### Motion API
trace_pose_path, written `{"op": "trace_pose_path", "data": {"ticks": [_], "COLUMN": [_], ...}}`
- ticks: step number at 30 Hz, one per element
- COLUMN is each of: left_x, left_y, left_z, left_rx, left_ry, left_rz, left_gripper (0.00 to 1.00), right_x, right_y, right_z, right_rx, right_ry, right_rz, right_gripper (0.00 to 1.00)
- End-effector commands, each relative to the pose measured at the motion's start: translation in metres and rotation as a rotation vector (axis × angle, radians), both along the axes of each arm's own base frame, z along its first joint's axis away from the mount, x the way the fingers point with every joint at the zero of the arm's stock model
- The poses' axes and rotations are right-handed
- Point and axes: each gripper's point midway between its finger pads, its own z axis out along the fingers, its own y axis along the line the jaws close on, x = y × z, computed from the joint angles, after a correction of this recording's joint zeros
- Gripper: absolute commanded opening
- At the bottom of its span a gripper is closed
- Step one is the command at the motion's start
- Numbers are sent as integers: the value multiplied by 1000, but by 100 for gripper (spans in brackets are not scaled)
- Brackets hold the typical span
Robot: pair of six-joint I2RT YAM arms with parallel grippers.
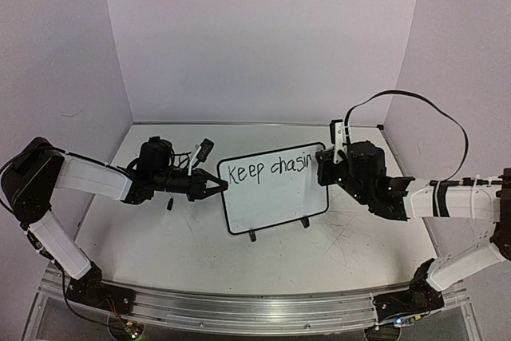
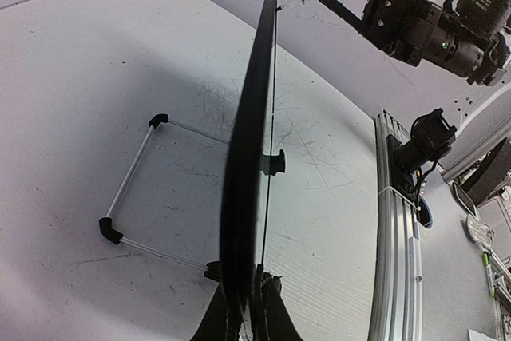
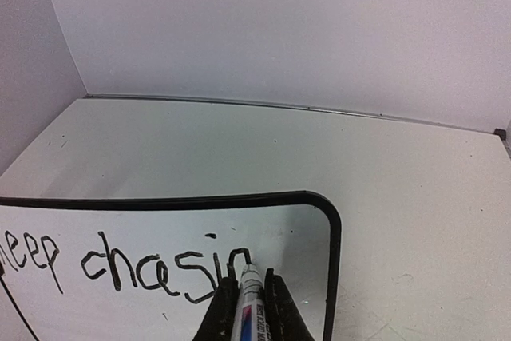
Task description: Write a sentence on the whiteboard
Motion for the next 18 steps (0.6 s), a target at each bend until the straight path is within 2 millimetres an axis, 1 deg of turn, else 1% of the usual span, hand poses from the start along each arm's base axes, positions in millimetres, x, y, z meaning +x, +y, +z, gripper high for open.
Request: {"op": "trace_pose_path", "data": {"ticks": [1,7,10,11,15,18], "left_x": [19,20,20,20,20,20], "left_y": [5,6,6,6,6,5], "left_z": [7,7,6,6,4,6], "left_rx": [37,37,39,39,41,39], "left_ry": [-89,-92,-90,-89,-83,-86], "left_rz": [72,75,76,75,75,76], "left_gripper": [0,0,0,0,0,0], "right_x": [-5,-10,-10,-9,-6,-7], "right_y": [-7,-8,-9,-8,-4,-6], "right_z": [-10,-23,-22,-19,11,30], "right_rx": [-4,-9,-5,0,54,86], "right_ry": [31,67,63,54,-16,-55], "right_rz": [-9,-1,-3,-2,10,4], "right_gripper": [0,0,0,0,0,0]}}
